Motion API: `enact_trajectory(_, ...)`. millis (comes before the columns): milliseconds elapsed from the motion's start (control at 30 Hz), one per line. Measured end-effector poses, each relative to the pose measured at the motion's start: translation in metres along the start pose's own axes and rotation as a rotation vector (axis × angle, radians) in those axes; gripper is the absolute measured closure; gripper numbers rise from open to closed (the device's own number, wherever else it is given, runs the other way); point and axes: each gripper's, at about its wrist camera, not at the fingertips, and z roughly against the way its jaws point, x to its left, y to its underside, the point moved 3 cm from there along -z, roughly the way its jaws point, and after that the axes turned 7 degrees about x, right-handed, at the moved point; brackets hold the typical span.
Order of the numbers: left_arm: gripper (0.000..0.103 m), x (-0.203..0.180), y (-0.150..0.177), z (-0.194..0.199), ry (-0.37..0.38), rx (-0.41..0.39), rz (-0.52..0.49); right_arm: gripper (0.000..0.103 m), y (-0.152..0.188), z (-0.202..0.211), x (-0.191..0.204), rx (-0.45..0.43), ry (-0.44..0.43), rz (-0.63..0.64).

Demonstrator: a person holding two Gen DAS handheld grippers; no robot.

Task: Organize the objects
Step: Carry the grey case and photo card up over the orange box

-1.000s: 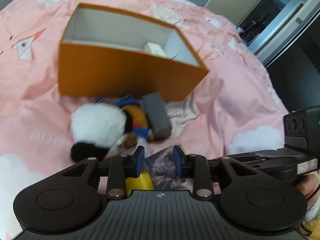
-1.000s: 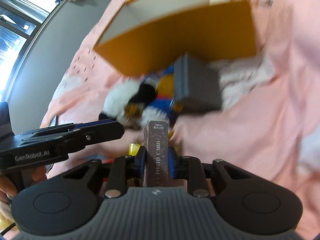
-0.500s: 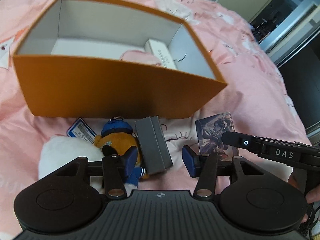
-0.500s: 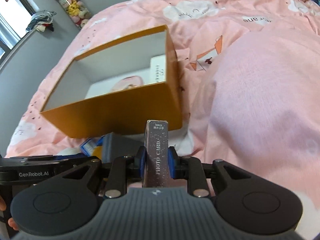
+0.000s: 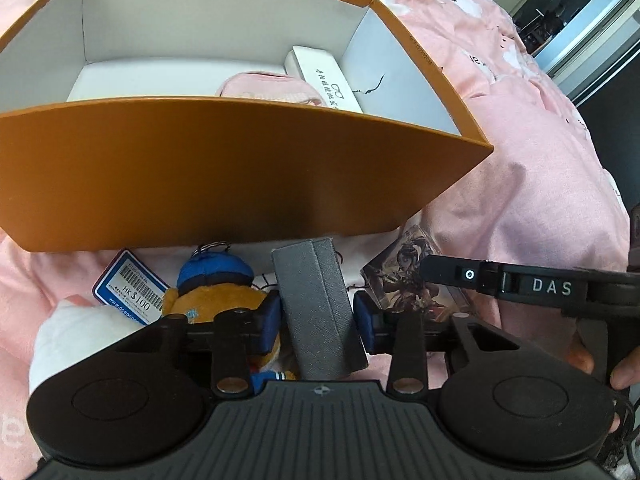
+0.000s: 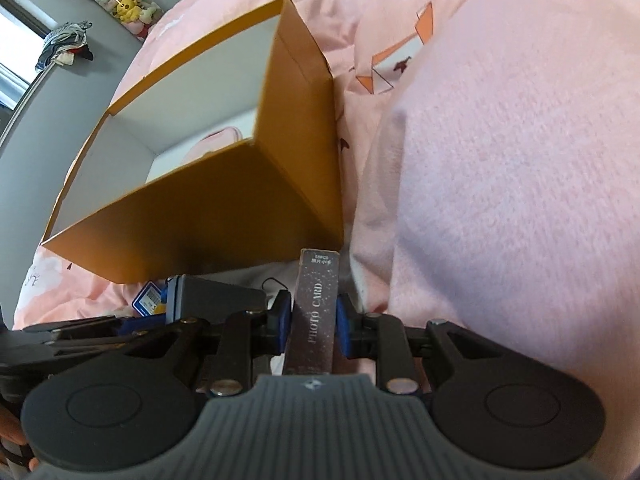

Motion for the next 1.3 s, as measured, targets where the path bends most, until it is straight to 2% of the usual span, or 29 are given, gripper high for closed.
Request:
enact_trajectory(200, 0.061, 0.004, 0.001, 0.013, 0.023, -0.019, 0.005, 0.078, -0.005, 0.000, -0.001, 0.068, -0.023, 0.011)
enact_trajectory(300, 0.063, 0.005, 0.004, 0.031, 0.067, -0.049, -0.001, 0.079, -0.002, 0.009, -0.003, 0.066, -0.053, -0.021)
enact_trajectory(400, 0.063, 0.004, 0.004, 0.052, 0.096, -0.084, -0.017, 0.079, 0.001, 0.029, 0.006, 0.025, -0.073, -0.019)
enact_trajectory(567, 0.063, 0.003, -0.001, 0.092, 0.166, -0.157, -0.041, 0.079, -0.004, 0.075, 0.035, -0.064, -0.079, 0.056)
enact_trajectory(800, 0.065, 0.013, -0.043, 0.136, 0.160, -0.289, -0.047, 0.079, -0.046, 0.117, 0.080, -0.205, -0.078, 0.139)
enact_trajectory(967, 0.065, 0.035, -0.083, 0.138, 0.133, -0.345, -0.004, 0.079, -0.098, 0.094, 0.102, -0.240, -0.076, 0.141)
enact_trajectory(1167, 0.065, 0.062, -0.122, 0.115, 0.018, -0.372, 0.036, 0.079, -0.149, 0.031, 0.120, -0.225, -0.023, 0.133)
enact_trajectory(1300, 0.065, 0.077, -0.143, 0.091, -0.036, -0.328, 0.026, 0.079, -0.168, 0.000, 0.118, -0.187, -0.016, 0.113)
